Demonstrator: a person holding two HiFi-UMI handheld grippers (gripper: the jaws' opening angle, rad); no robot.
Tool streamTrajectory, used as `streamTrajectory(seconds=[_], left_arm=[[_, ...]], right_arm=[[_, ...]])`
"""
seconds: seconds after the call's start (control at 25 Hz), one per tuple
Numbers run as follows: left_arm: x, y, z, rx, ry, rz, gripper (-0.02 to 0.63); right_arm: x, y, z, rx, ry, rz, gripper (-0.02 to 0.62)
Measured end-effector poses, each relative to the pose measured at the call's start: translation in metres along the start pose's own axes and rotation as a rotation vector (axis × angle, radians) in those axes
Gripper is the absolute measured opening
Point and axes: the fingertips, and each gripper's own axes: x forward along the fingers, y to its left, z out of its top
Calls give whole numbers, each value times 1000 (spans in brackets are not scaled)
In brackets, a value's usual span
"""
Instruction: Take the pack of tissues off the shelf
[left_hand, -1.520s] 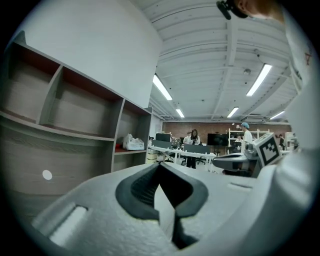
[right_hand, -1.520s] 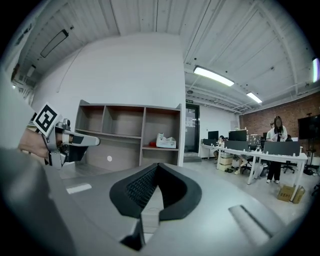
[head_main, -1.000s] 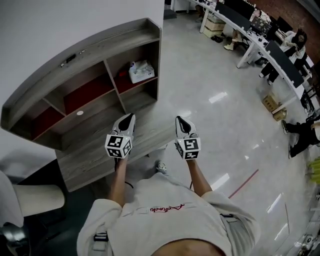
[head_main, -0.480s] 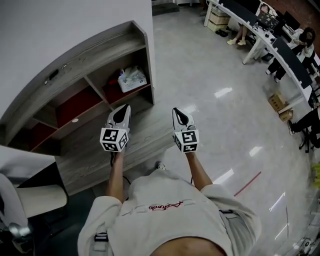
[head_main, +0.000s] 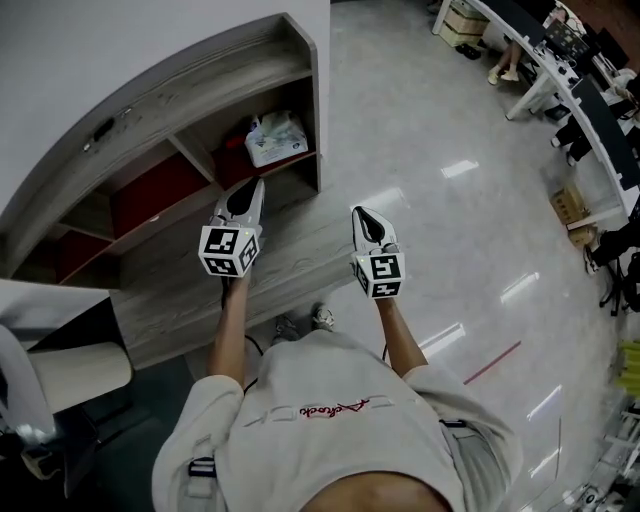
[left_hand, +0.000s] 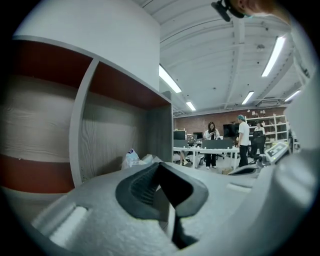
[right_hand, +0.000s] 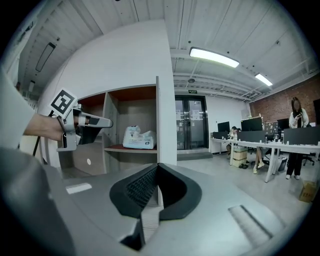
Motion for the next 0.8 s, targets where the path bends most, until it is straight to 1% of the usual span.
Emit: streamTrajectory(seconds=[0.2, 0.44, 0.68, 0.76, 0.8], left_arm=[[13, 19, -10, -22, 19, 3, -2], [28, 31, -16, -36, 31, 10, -2], [41, 51, -14, -32, 16, 69, 0], [49, 58, -15, -42, 24, 84, 119], [53, 61, -16, -48, 30, 92, 153]], right_arm=[[6, 10, -10, -3, 32, -2, 6], [7, 18, -24, -9, 67, -5, 6], [9, 21, -30, -11, 88, -4, 6], [10, 23, -30, -12, 93, 1, 6], [10, 24, -30, -14, 94, 4, 6]])
